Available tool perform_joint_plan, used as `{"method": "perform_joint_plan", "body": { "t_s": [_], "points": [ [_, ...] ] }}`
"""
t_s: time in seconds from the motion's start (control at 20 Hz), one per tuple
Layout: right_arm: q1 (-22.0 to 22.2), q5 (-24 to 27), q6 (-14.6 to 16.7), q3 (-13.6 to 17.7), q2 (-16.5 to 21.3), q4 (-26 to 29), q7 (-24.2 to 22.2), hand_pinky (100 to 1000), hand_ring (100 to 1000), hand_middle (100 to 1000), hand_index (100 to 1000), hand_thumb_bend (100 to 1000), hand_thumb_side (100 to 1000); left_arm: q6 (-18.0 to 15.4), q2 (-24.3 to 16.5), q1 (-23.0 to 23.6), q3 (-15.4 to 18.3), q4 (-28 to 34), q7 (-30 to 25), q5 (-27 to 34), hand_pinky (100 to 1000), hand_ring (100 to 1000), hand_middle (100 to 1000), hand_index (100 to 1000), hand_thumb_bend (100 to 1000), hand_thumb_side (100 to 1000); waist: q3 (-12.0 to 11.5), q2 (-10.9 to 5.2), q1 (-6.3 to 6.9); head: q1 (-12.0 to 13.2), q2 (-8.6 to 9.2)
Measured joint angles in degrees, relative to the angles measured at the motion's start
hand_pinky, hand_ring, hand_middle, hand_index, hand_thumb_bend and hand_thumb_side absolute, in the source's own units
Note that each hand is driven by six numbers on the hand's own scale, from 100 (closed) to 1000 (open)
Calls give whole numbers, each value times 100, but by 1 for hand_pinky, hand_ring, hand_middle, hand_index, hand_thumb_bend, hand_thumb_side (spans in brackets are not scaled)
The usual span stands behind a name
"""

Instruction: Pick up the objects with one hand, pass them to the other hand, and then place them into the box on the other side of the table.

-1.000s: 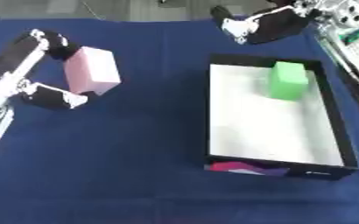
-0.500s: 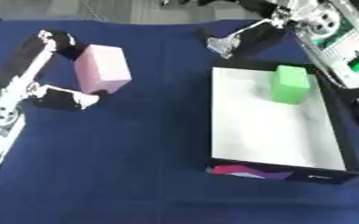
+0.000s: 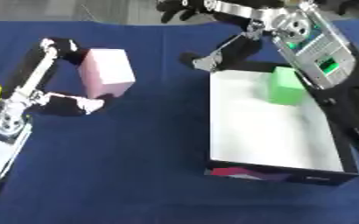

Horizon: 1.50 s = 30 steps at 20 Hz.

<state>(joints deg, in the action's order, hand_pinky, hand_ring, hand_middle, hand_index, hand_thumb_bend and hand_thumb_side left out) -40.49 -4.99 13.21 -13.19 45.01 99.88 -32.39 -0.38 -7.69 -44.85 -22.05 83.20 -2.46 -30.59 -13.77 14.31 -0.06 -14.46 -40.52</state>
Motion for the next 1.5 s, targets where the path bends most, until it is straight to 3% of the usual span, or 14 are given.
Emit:
{"method": "perform_joint_plan", "body": {
  "t_s": [0.25, 0.8, 1.5],
  "points": [
    [-155, -230, 143, -83, -126, -204, -124, 889, 944, 827, 959, 326, 188, -197, 119, -38, -1, -23, 20, 165, 660, 540, 441, 472, 100, 100, -49, 53, 0, -35, 46],
    [-343, -439, 426, -245, -310, -328, -447, 890, 950, 834, 971, 343, 244, -563, 451, -110, 76, -233, 139, 26, 654, 538, 437, 472, 100, 100, -111, 101, 0, -67, 88],
    [-416, -287, 334, -249, -411, -139, -786, 891, 954, 838, 970, 370, 284, -894, 798, -119, 250, -823, 433, -368, 648, 531, 428, 470, 100, 100, -99, 157, -23, -76, 89]
  ]
}}
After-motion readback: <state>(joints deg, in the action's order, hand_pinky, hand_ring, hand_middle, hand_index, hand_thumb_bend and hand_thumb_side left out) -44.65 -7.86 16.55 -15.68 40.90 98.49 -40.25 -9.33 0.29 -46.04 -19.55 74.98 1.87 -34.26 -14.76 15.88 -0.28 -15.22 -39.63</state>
